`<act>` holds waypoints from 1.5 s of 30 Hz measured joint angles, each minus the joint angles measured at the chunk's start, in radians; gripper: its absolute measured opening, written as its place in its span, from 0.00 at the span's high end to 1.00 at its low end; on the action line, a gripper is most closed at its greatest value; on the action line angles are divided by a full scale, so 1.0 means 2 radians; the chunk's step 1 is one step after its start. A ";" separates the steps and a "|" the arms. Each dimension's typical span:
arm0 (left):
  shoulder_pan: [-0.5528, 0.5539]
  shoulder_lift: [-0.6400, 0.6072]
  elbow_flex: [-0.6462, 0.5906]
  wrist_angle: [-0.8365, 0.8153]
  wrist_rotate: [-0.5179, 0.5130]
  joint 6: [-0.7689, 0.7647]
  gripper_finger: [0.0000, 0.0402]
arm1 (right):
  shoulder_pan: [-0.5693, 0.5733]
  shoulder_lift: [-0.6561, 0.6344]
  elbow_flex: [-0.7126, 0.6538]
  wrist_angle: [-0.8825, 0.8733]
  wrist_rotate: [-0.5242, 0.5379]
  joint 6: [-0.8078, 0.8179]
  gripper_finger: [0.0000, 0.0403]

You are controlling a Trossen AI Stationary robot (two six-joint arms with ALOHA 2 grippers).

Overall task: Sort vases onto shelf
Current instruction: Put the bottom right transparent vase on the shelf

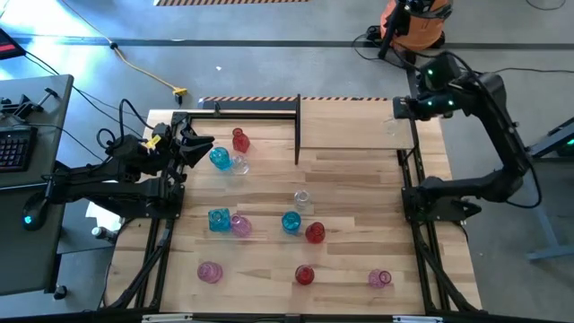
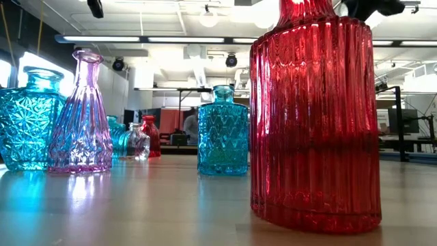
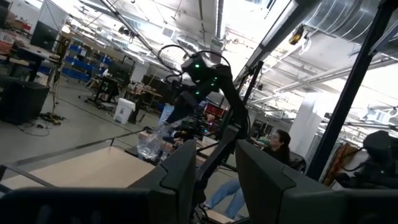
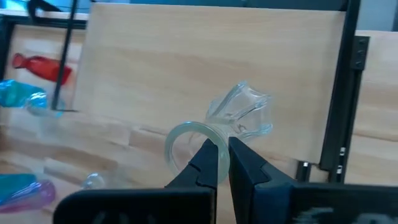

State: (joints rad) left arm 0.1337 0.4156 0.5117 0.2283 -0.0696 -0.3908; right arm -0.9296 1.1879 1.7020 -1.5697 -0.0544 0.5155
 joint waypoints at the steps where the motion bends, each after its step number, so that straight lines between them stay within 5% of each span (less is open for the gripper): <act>1: 0.000 0.000 0.000 0.000 0.000 0.000 0.74 | -0.007 0.006 0.000 0.002 0.000 -0.004 1.00; 21: 0.000 0.000 0.000 -0.036 0.000 0.000 0.74 | -0.068 0.055 0.000 0.047 -0.029 -0.007 1.00; 45: 0.000 0.000 0.000 -0.056 0.000 0.000 0.74 | -0.050 0.055 0.000 0.052 0.045 0.175 1.00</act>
State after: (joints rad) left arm 0.1339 0.4164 0.5117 0.1158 -0.0706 -0.3904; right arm -1.0297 1.2971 1.7015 -1.4653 0.0352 0.8663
